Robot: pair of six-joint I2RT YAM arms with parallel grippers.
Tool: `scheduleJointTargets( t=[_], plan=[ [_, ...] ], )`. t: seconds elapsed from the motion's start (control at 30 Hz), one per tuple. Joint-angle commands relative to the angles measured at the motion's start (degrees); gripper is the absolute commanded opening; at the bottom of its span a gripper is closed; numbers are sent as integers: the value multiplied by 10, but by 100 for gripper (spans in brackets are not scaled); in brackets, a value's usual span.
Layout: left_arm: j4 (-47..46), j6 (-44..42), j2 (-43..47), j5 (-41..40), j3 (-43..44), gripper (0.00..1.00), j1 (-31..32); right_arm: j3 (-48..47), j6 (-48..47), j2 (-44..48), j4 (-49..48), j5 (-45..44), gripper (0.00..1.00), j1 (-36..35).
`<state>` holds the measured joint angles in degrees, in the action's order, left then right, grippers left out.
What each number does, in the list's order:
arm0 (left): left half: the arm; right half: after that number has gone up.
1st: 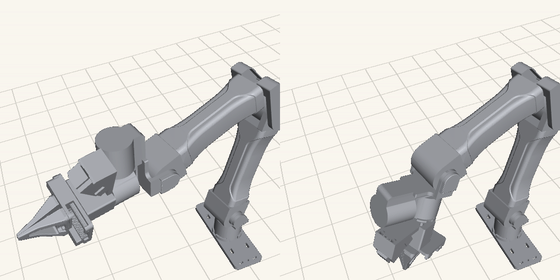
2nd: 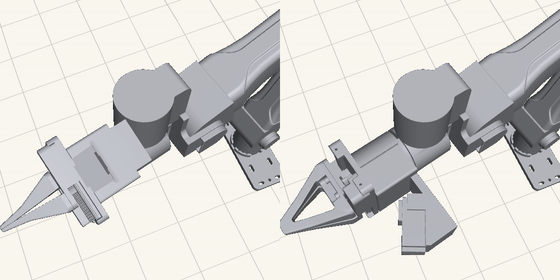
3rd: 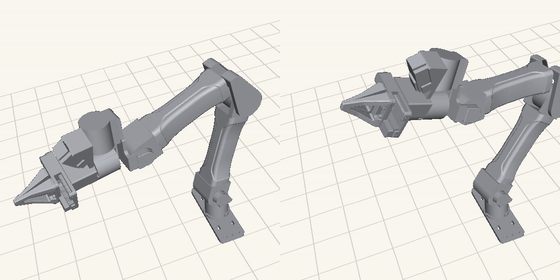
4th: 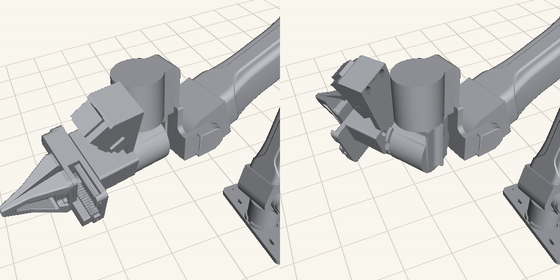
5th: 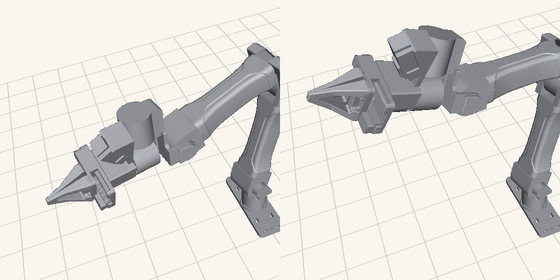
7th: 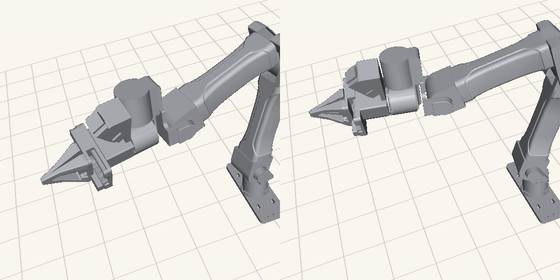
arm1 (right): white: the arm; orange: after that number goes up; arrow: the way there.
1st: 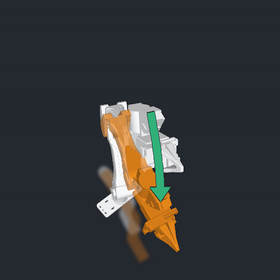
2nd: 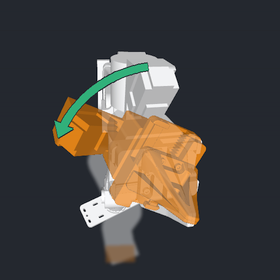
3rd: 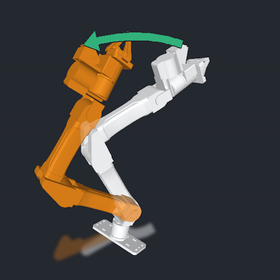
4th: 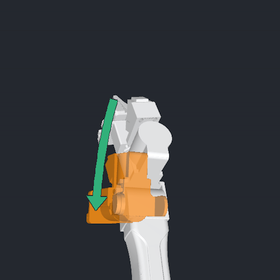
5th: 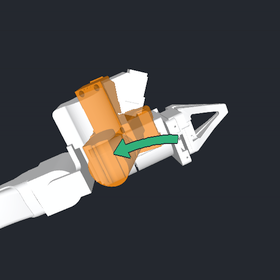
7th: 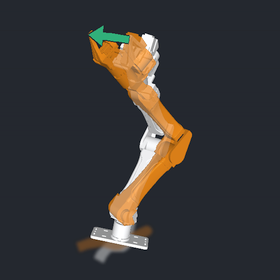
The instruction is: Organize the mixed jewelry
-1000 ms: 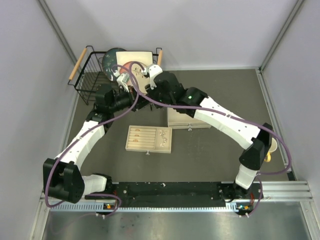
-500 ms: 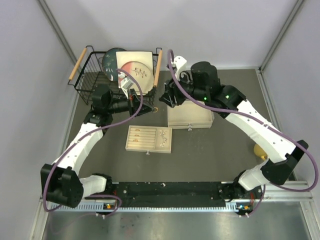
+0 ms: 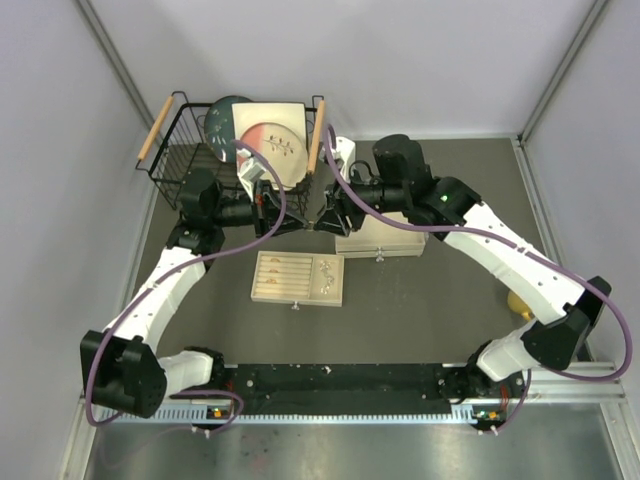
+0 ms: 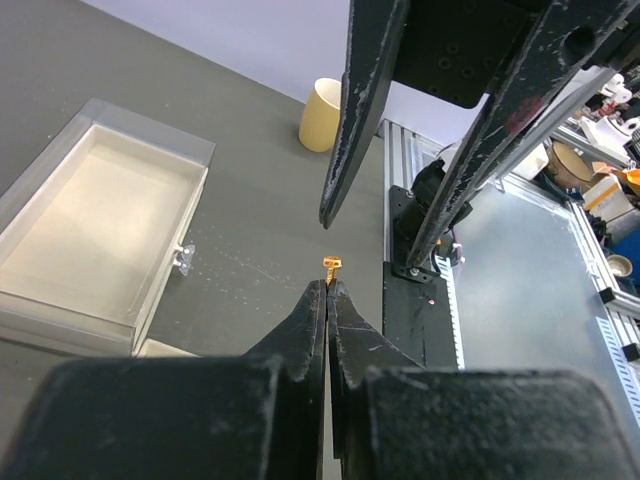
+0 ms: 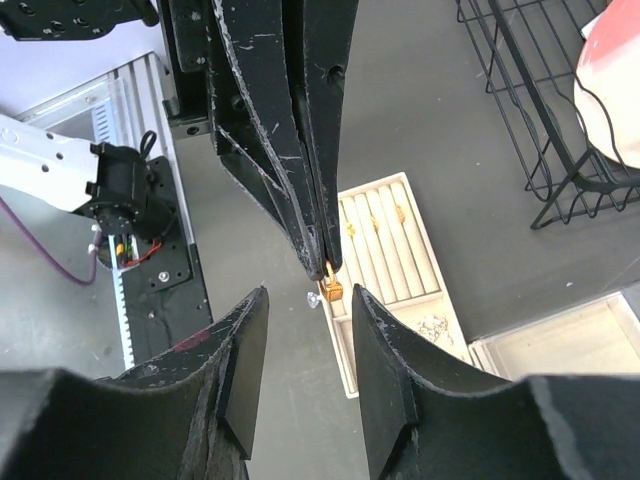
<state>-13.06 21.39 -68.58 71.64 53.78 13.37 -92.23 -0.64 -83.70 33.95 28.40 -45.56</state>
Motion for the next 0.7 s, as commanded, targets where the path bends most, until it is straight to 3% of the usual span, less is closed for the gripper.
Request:
scheduleJointTargets(
  t=[0.0,0.33,0.67],
  plan=[
    [-33,8,20,27,7,0,-1,-7,-16,-6,-20,29,39,4],
    [-46,23,27,44,3,0,-1,-7,-19,-15,-20,31,38,4],
    [-51,30,30,44,1,0,-1,-7,-16,-16,-20,38,23,3]
  ],
)
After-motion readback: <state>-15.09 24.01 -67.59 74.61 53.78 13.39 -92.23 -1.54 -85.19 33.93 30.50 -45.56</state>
